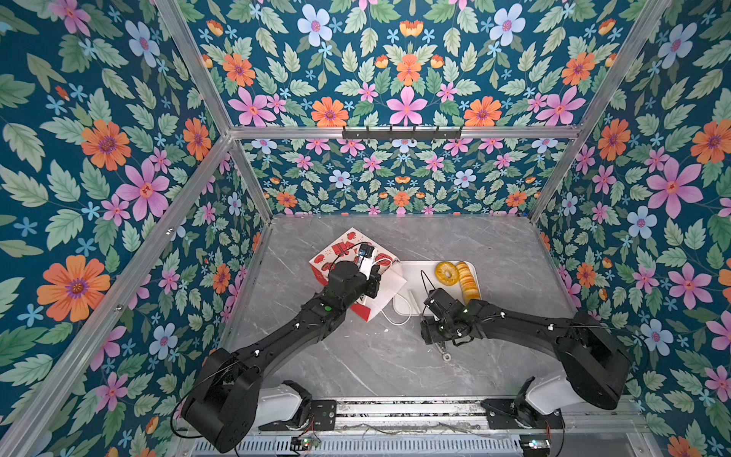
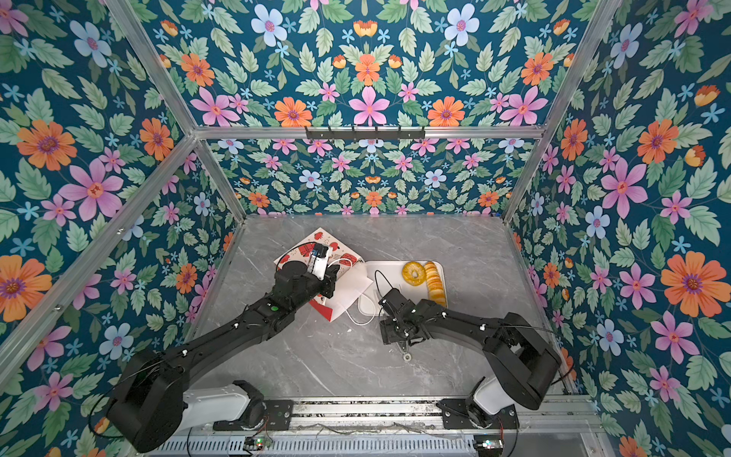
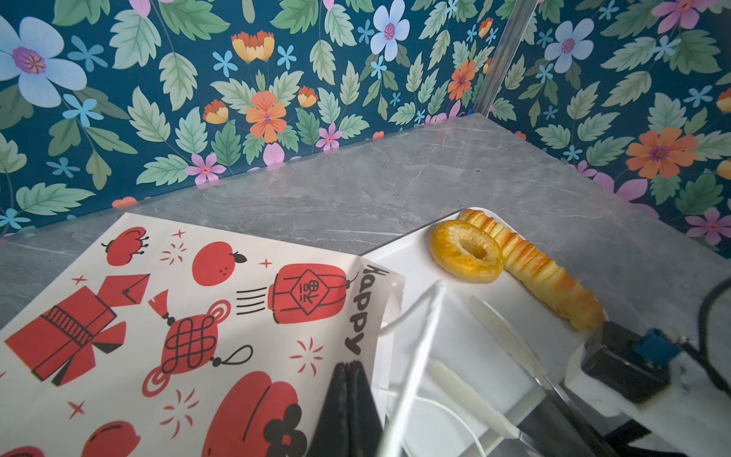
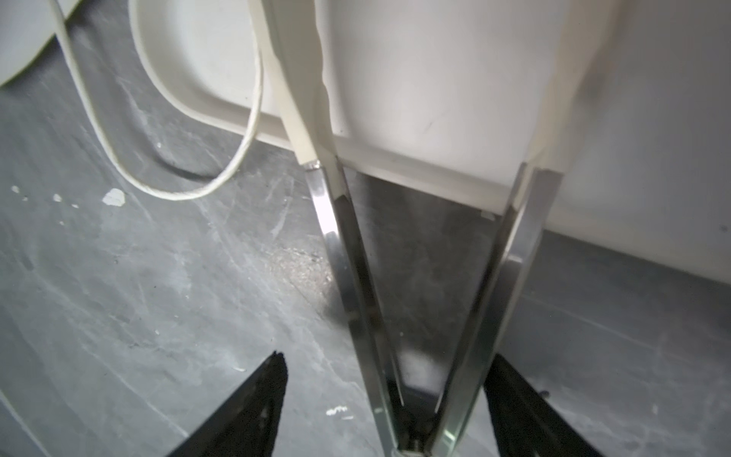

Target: Take the fake bread out of the paper bag

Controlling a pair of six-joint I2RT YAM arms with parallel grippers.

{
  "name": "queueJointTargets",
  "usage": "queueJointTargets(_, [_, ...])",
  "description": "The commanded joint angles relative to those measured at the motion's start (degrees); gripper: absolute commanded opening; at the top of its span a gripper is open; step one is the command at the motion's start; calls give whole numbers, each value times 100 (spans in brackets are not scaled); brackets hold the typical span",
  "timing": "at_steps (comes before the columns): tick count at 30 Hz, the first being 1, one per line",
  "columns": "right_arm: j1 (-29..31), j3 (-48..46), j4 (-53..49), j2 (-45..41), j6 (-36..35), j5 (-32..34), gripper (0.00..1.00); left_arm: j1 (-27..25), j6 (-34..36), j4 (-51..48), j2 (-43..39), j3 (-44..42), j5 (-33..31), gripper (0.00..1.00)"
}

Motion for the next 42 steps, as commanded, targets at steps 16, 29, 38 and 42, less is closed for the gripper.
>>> queueJointTargets(16, [126, 301, -341, 685, 431, 960, 67, 9, 6, 142, -62, -41, -37, 0])
queueJointTargets(29, [239, 189, -524, -49, 477, 833, 26, 9, 44, 125, -33, 17, -45, 0])
queueJointTargets(38, [241, 508, -1123, -1049, -352, -891, 13, 8, 115, 116, -10, 40, -72, 0])
queueJointTargets(42, [239, 693, -846, -1012, -547, -1697, 12, 11, 282, 60, 56, 167, -107, 0])
